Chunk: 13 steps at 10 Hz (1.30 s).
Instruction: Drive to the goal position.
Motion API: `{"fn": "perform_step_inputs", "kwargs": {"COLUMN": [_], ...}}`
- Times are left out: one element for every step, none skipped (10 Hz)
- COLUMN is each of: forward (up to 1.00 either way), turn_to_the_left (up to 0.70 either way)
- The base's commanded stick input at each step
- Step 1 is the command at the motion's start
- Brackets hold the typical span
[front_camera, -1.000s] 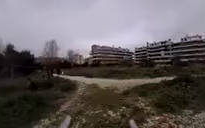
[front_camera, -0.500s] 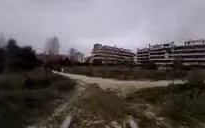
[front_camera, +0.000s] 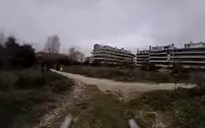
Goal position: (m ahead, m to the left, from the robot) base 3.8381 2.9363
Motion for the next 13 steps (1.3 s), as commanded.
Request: {"fn": "perform_step_inputs", "kwargs": {"forward": [0.50, 0.50, 0.50, 0.50, 0.50, 0.50, 0.50, 0.50, 0.50, 0.50, 0.50, 0.50, 0.50], "turn_to_the_left": [0.00, 0.00, 0.00, 0.00, 0.00, 0.00, 0.00, 0.00, 0.00, 0.00, 0.00, 0.00, 0.00]}}
